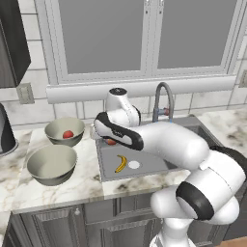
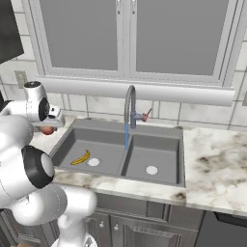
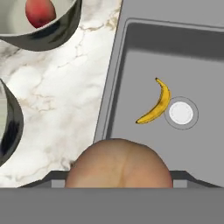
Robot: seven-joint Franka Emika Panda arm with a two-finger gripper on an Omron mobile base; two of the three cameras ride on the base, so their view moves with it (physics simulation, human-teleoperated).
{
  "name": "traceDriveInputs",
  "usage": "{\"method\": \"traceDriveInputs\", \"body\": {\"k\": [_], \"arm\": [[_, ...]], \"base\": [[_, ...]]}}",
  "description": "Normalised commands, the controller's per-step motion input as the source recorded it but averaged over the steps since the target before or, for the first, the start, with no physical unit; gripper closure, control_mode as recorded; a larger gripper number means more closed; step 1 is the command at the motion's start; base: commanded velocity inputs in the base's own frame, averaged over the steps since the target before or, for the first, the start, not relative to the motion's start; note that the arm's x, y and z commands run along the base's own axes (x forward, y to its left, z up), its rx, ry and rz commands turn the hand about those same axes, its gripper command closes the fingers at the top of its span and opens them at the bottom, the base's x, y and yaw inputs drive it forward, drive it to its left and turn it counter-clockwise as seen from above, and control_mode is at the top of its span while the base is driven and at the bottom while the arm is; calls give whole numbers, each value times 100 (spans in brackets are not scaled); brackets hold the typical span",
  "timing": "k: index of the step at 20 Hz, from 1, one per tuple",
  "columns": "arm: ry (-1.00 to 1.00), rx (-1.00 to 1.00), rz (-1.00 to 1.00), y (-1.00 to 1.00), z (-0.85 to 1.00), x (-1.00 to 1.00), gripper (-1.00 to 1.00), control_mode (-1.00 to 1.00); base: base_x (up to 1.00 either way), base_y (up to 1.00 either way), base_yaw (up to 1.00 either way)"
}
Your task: Pick the peachs from the sink and place them in one bowl. Place the banana in the other bowl. Then turn off the sink faucet.
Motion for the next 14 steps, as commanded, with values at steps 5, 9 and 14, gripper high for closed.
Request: {"method": "traceDriveInputs", "body": {"k": [5,9,14], "arm": [[-25,0,0,44,5,29,100,-100],[-8,3,0,35,19,25,100,-100],[4,5,0,21,33,26,100,-100]], "base": [[0,0,0],[0,0,0],[0,0,0]]}}
